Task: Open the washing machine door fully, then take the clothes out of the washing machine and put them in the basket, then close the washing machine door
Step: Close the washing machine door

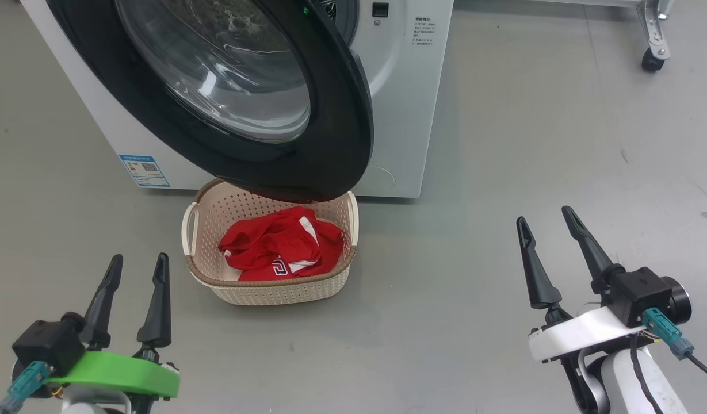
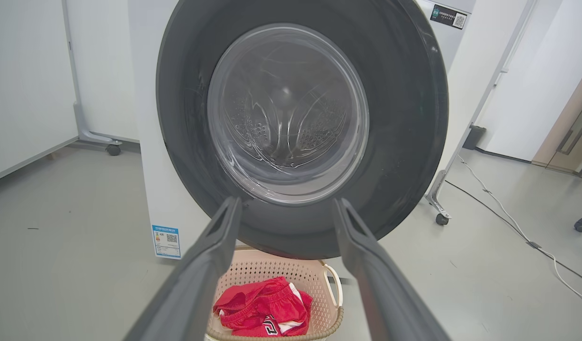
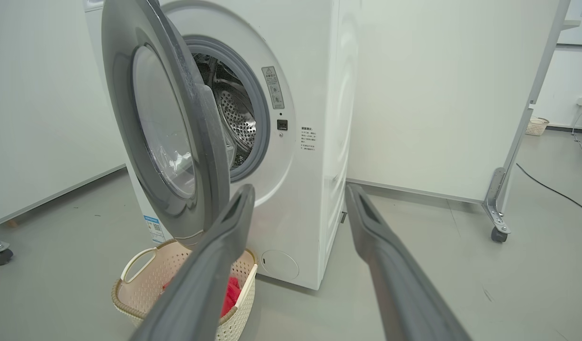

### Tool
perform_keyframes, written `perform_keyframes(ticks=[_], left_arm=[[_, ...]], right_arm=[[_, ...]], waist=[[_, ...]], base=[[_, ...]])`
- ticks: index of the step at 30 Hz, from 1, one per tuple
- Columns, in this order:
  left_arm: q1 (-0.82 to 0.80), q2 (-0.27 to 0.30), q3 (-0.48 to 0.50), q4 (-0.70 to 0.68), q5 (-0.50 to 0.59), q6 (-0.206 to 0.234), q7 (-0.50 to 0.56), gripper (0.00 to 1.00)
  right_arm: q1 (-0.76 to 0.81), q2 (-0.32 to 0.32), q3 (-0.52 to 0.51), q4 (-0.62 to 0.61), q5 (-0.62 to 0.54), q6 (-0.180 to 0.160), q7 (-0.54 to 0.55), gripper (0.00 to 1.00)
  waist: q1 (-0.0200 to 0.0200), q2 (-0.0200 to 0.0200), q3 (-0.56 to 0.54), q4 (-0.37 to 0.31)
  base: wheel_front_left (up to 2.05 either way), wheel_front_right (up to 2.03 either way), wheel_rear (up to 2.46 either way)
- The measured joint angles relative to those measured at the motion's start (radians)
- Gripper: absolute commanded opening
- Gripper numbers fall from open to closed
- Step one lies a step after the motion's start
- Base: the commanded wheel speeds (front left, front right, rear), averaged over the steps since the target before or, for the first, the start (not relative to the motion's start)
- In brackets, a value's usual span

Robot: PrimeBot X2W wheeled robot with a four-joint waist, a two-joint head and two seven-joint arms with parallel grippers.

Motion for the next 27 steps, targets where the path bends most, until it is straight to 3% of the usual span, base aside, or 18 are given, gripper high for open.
perform_keyframes(ticks=[27], left_arm=[[0.021,-0.051,0.031,-0.01,0.068,-0.002,0.0,1.0]], right_arm=[[0.0,0.006,0.002,0.0,-0.002,0.005,0.0,1.0]], waist=[[0.0,0.0,0.001,-0.003]], base=[[0.0,0.0,0.0]])
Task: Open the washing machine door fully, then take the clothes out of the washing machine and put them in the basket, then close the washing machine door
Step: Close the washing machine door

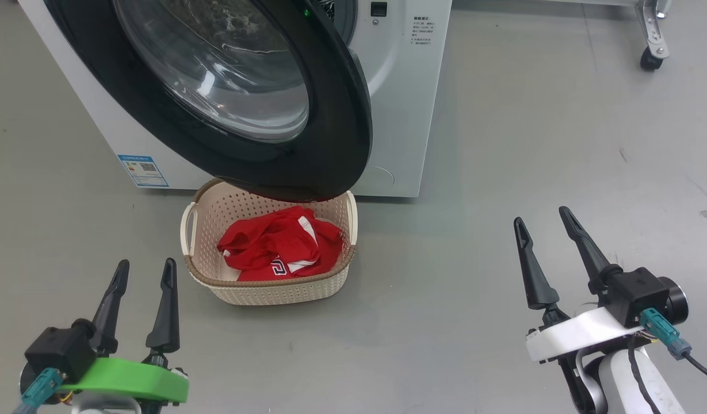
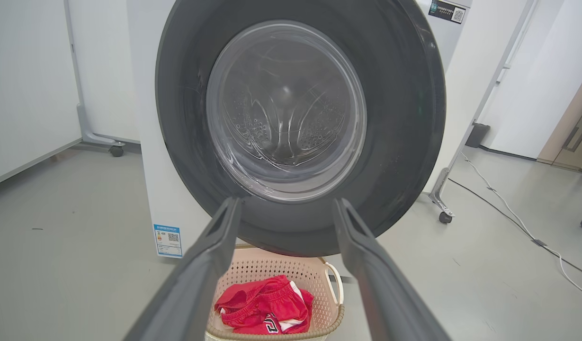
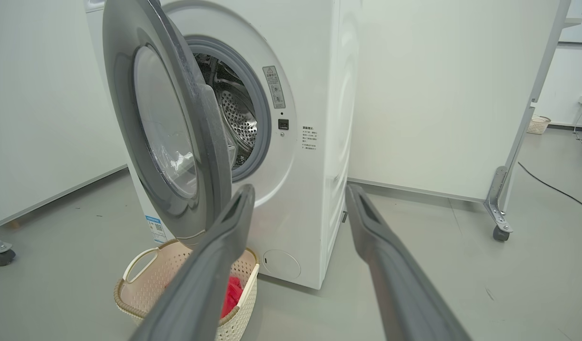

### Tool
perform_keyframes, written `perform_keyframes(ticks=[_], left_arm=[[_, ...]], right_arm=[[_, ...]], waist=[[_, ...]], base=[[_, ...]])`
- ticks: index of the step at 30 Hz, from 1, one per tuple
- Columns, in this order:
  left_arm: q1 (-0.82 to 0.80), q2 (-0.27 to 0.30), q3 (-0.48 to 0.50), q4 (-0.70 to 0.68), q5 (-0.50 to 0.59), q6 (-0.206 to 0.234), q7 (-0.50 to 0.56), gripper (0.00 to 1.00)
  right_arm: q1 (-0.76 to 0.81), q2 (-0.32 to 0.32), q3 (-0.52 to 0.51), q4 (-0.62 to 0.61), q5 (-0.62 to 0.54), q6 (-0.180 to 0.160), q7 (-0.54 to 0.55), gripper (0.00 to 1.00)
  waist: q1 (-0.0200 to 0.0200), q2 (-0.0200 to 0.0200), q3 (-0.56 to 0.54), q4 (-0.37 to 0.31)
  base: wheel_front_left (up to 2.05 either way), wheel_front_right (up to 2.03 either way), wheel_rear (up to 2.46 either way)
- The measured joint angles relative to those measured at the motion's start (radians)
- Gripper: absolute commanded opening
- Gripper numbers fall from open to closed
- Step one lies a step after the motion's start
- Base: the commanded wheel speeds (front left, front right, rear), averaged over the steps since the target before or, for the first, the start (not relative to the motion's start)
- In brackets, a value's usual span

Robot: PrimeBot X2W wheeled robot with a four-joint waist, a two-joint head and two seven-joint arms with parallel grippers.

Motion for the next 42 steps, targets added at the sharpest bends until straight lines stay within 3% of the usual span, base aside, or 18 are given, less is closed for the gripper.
perform_keyframes(ticks=[5,6,7,22,42], left_arm=[[0.0,-0.004,0.002,-0.002,0.002,0.0,0.0,1.0],[0.0,-0.004,0.002,-0.002,0.005,0.0,0.0,1.0],[0.0,-0.004,0.003,-0.002,0.009,0.0,0.0,1.0],[-0.004,-0.028,-0.032,-0.026,0.032,-0.001,0.0,1.0],[-0.139,-0.074,-0.114,-0.064,0.028,-0.001,0.0,1.0]], right_arm=[[0.0,0.001,0.0,0.001,0.0,0.005,0.0,1.0],[0.0,0.001,0.002,0.006,0.002,0.007,0.0,0.19],[0.001,0.002,0.003,0.008,0.003,0.007,0.0,0.0],[-0.028,-0.025,0.117,-0.044,-0.046,0.019,0.0,0.0],[-0.387,-0.157,0.317,-0.04,-0.112,0.026,0.055,0.0]], waist=[[0.0,0.0,0.001,0.0],[0.0,0.0,0.002,0.0],[0.0,0.0,0.003,0.0],[0.0,0.0,0.066,0.041],[0.0,0.0,0.25,0.193]], base=[[0.0,0.0,0.0],[0.0,0.0,0.0],[0.0,0.0,0.0],[0.0,0.0,0.0],[0.0,0.0,0.0]])
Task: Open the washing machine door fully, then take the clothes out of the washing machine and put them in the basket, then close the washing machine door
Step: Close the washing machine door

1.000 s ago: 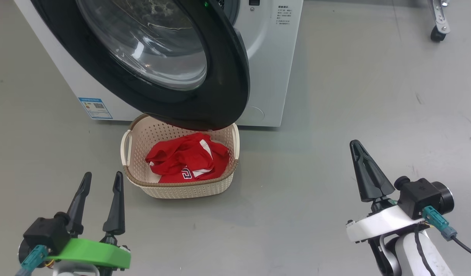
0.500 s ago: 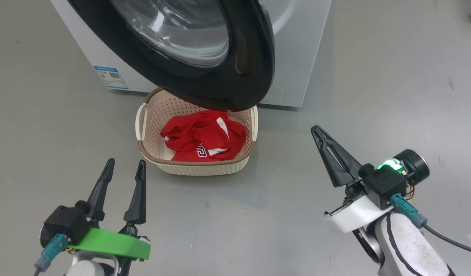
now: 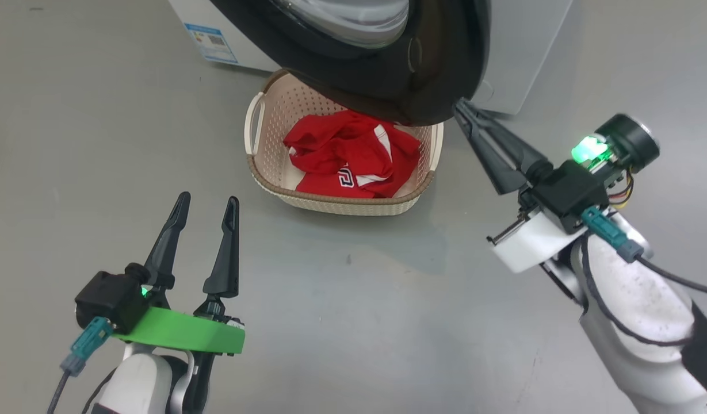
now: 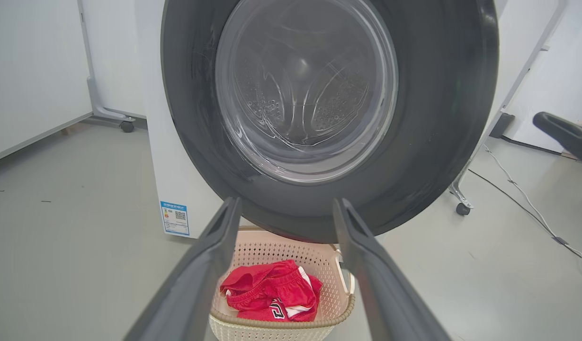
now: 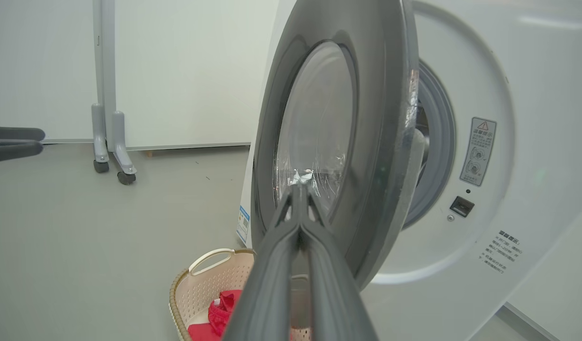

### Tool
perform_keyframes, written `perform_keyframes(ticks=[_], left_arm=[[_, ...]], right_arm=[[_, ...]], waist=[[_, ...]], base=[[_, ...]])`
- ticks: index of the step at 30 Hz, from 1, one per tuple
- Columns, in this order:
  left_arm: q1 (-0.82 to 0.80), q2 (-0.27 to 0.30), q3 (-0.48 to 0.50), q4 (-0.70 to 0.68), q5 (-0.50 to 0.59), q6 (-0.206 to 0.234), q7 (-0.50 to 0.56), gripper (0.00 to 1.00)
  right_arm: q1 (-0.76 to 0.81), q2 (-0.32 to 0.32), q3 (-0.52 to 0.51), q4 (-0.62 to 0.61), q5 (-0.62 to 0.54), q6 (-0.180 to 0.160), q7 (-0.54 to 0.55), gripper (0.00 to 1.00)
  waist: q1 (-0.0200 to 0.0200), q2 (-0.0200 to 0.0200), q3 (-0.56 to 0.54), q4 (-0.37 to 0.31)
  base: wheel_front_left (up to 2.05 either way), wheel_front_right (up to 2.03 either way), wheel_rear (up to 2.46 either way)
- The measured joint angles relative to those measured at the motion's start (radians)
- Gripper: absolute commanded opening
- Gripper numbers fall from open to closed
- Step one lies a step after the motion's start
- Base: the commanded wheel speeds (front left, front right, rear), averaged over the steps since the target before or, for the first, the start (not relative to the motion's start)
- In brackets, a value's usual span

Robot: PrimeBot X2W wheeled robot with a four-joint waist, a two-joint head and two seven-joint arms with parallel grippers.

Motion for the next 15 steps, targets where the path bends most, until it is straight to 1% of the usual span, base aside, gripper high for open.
perform_keyframes(ticks=[4,7,12,15], left_arm=[[-0.028,-0.011,-0.002,-0.005,-0.003,0.0,0.0,1.0],[-0.046,-0.016,-0.002,-0.005,-0.003,-0.001,0.0,1.0],[-0.069,-0.019,-0.014,0.0,0.001,-0.003,0.0,1.0],[-0.082,-0.02,-0.013,0.005,0.001,-0.003,0.0,1.0]], right_arm=[[-0.081,-0.033,-0.001,0.011,0.008,0.0,0.019,0.0],[-0.146,-0.054,-0.001,0.032,0.035,0.0,0.028,0.0],[-0.2,-0.081,-0.002,0.073,0.054,0.0,0.03,0.0],[-0.215,-0.085,-0.018,0.105,0.072,0.0,0.029,0.0]], waist=[[0.0,0.0,0.046,0.031],[0.0,0.0,0.089,0.06],[0.0,0.0,0.135,0.091],[0.0,0.0,0.152,0.107]], base=[[0.0,0.0,0.0],[0.0,0.0,0.0],[0.0,0.0,0.0],[0.0,0.0,0.0]])
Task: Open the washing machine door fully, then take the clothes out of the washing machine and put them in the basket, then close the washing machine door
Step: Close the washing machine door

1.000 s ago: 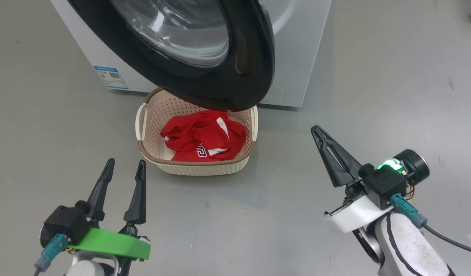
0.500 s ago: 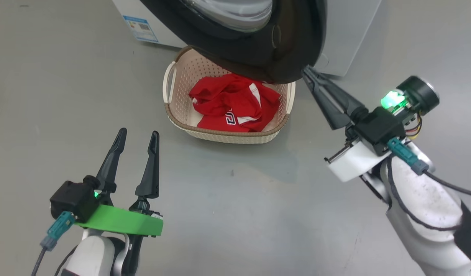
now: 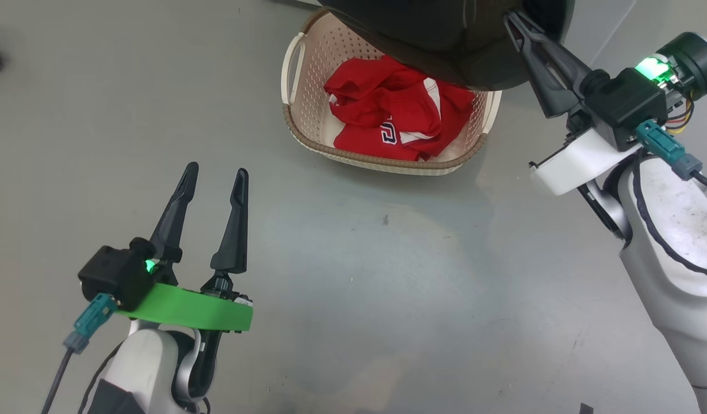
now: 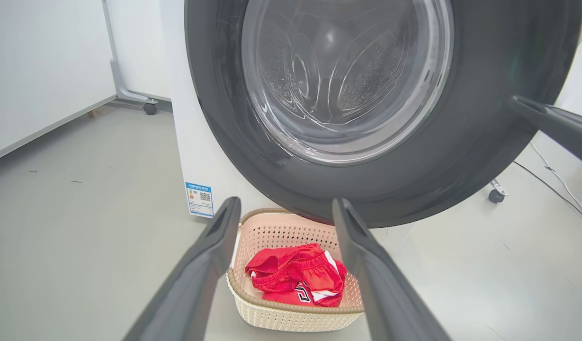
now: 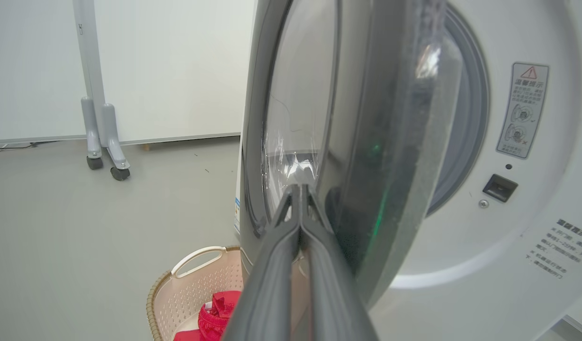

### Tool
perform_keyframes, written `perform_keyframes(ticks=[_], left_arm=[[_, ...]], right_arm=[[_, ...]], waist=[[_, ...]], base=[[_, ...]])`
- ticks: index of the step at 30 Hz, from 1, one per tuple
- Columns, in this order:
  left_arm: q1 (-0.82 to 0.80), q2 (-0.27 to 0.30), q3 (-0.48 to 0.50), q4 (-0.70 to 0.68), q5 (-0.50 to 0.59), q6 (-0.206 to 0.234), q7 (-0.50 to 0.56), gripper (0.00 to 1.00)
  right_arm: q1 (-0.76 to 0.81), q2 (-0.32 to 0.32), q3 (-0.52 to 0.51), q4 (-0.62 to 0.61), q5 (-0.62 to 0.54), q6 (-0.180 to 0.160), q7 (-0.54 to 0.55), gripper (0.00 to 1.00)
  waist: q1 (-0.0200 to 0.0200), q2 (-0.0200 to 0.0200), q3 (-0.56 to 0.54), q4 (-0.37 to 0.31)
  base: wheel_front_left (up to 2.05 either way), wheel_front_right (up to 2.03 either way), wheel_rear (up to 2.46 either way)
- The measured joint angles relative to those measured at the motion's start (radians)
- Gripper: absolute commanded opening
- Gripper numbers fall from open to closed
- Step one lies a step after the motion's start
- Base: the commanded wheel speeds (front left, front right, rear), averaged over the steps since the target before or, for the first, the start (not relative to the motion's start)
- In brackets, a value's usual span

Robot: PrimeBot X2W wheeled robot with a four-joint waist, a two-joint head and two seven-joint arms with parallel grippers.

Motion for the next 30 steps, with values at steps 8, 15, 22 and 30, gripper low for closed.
perform_keyframes(ticks=[8,15,22,30], left_arm=[[-0.002,-0.003,0.003,0.011,0.0,0.0,0.0,1.0],[-0.026,-0.005,-0.005,0.004,0.004,0.0,0.0,1.0],[-0.062,-0.008,-0.013,-0.01,0.006,0.0,0.0,1.0],[-0.095,-0.011,-0.018,-0.015,0.017,0.0,0.0,1.0]], right_arm=[[-0.058,-0.001,-0.024,0.038,0.048,0.009,-0.002,0.0],[-0.158,-0.02,-0.044,0.05,0.049,0.009,0.014,0.0],[-0.244,-0.052,-0.078,0.066,0.051,0.009,0.03,0.0],[-0.369,-0.081,-0.079,0.091,0.047,0.009,0.052,0.0]], waist=[[0.0,0.0,0.025,0.01],[-0.0001,0.0,0.065,0.002],[0.0,0.0,0.111,-0.002],[0.0,0.0,0.175,-0.004]], base=[[0.0,0.0,0.0],[0.0,0.0,0.0],[0.0,0.0,0.0],[0.0,0.0,0.0]])
